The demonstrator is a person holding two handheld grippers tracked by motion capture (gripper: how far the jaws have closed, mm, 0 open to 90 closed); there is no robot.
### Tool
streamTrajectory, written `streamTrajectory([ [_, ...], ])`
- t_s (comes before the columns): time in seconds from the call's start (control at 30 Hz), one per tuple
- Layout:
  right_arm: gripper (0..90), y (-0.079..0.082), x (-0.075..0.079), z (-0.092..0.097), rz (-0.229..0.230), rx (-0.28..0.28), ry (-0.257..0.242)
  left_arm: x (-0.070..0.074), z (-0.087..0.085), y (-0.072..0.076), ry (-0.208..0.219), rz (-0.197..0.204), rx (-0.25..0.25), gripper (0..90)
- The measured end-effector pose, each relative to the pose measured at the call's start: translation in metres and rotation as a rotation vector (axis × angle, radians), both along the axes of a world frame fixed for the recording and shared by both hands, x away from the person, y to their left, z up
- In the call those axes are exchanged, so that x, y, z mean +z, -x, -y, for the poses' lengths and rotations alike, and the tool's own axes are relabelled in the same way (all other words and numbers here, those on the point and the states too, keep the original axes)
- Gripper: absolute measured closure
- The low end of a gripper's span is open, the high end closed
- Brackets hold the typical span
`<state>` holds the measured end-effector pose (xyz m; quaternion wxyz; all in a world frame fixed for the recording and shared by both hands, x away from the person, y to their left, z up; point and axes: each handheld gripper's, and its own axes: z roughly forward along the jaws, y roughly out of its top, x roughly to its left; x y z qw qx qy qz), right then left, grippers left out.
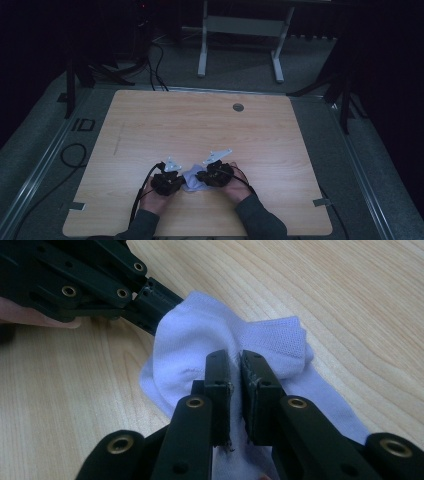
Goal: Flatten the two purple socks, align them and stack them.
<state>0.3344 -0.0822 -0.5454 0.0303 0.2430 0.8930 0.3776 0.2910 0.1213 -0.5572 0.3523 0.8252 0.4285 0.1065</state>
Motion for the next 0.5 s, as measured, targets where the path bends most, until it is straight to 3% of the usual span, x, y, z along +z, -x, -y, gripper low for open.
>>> streamTrajectory([
  [0.23, 82.7, 0.001, 0.007, -0.001, 0.012, 0.016, -0.016, 0.0, 0.0, -0.001, 0.007, -0.003, 0.0, 89.3],
  [0.5, 78.2, 0.0, -0.005, -0.006, -0.011, 0.028, 0.028, 0.0, 0.0, -0.001, 0.006, -0.003, 0.002, 89.2],
])
